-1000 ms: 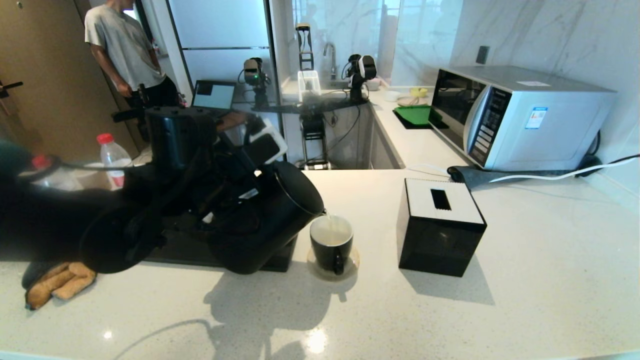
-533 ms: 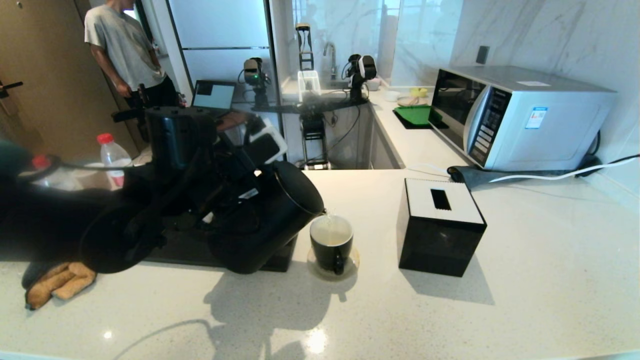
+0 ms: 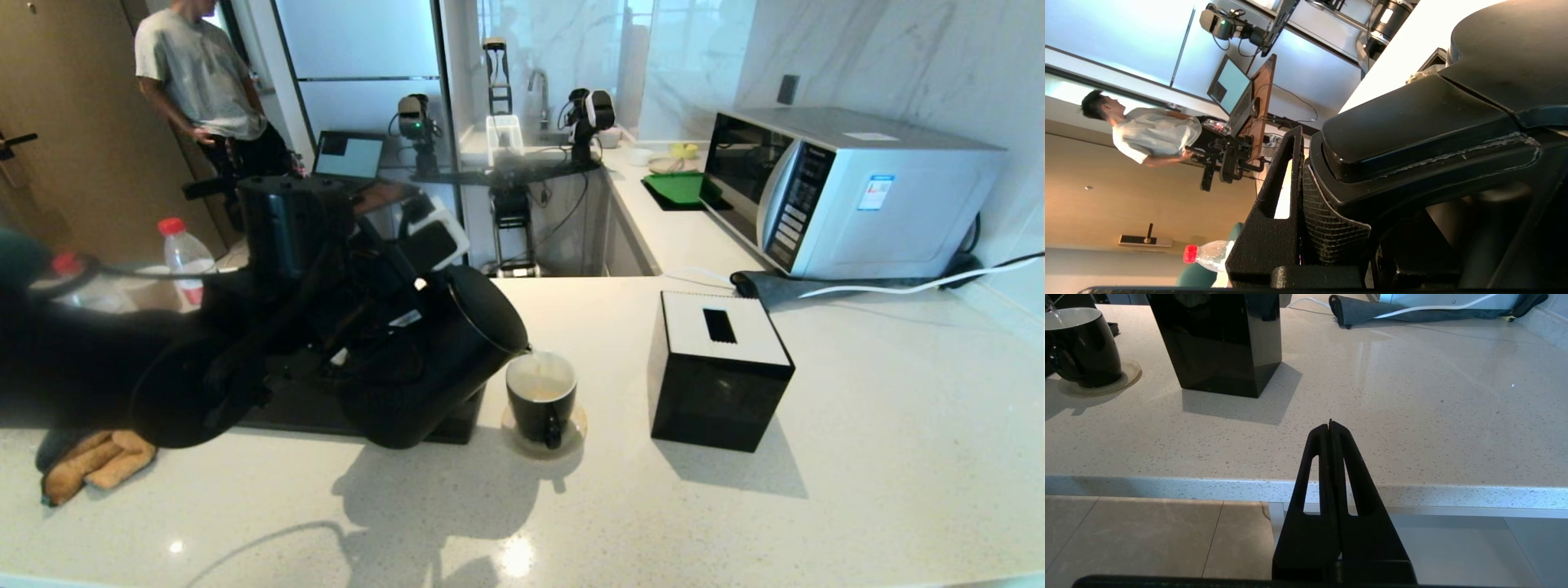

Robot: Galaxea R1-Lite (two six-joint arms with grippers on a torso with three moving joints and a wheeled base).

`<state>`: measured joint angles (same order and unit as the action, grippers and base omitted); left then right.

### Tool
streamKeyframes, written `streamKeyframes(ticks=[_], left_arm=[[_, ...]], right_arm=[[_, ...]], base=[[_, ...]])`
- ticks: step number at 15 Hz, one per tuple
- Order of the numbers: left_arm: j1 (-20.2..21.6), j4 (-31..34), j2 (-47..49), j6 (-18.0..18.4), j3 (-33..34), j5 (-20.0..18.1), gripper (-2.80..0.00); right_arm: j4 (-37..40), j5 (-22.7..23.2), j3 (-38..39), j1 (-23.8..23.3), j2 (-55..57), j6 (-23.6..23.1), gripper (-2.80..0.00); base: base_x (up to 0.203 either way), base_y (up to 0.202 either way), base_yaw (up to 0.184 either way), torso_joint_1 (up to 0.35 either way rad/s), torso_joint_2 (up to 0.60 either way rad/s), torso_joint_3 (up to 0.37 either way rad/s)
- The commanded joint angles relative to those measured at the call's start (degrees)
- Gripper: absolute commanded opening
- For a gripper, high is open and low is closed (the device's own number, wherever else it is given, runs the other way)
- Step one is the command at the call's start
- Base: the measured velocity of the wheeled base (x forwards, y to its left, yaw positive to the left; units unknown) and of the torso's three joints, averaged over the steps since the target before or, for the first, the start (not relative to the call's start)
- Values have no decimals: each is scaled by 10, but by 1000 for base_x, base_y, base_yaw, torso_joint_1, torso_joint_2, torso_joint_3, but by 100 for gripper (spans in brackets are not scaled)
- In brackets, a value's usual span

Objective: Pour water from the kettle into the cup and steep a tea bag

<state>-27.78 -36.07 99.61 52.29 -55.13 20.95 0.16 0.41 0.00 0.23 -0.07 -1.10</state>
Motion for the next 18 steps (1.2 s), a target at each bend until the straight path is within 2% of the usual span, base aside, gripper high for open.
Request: streamKeyframes(ticks=[1, 18], left_arm=[[-1, -2, 0, 4, 0, 1, -280], [-5, -3, 0, 3, 11, 1, -280]], right_arm=[[0, 0, 0, 0, 1, 0, -280], [0, 0, 0, 0, 1, 0, -280]], base=[[0, 0, 0, 0, 0, 0], [0, 0, 0, 0, 0, 0]])
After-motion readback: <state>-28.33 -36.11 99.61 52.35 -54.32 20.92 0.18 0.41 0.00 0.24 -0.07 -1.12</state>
